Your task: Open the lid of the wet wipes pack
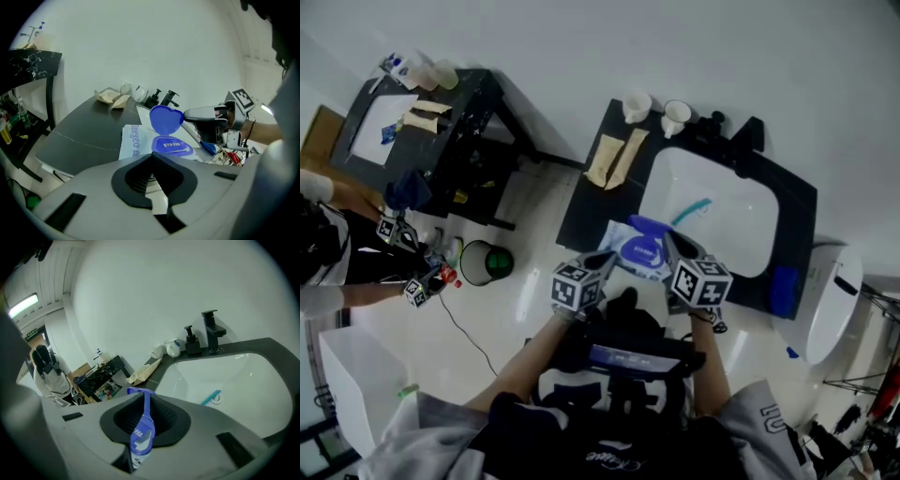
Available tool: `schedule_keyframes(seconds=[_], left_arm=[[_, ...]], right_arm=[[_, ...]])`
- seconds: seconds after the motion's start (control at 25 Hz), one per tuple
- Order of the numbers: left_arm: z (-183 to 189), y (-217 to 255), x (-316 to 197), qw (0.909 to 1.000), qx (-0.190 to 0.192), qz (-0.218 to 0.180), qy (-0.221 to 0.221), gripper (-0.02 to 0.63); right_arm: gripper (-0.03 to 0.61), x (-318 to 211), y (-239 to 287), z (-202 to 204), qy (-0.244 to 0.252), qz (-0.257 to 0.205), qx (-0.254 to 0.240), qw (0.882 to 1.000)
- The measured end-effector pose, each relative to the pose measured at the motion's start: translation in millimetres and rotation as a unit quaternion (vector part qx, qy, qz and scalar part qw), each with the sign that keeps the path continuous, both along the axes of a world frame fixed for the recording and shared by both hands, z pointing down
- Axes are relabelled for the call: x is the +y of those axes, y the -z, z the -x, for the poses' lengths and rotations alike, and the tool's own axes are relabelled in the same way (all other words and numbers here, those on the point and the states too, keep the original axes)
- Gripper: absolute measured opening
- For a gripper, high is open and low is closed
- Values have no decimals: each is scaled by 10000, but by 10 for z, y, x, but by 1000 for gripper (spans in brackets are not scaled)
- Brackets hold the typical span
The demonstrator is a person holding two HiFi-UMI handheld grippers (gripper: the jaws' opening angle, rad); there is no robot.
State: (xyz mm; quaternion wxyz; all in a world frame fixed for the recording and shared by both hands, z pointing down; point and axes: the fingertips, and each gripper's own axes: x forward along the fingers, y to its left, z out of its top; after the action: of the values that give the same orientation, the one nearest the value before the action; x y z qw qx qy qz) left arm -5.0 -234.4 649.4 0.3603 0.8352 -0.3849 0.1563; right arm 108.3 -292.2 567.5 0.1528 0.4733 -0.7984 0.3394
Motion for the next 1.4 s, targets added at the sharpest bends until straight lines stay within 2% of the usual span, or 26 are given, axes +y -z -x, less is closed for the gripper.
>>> schedule_keyframes(seconds=[0.36,0.68,0.88,1.0,1.4], left_arm=[[11,7,-16,10000,31,8,35,6],[11,31,-7,10000,44,-21,-9,6],[14,108,-10,9999,14,-100,-116,6],[18,140,-27,9998,19,-153,-93,6],[76,414,-42,9986,204,-481,-107,6]], right_arm=[[48,-173,-434,-14,190,381,433,9982],[48,-198,-520,-30,85,535,633,9965],[48,-159,-378,-20,2,365,531,9979],[48,-88,-307,-20,-147,275,298,9991],[48,353,-68,34,-519,24,-135,9986]])
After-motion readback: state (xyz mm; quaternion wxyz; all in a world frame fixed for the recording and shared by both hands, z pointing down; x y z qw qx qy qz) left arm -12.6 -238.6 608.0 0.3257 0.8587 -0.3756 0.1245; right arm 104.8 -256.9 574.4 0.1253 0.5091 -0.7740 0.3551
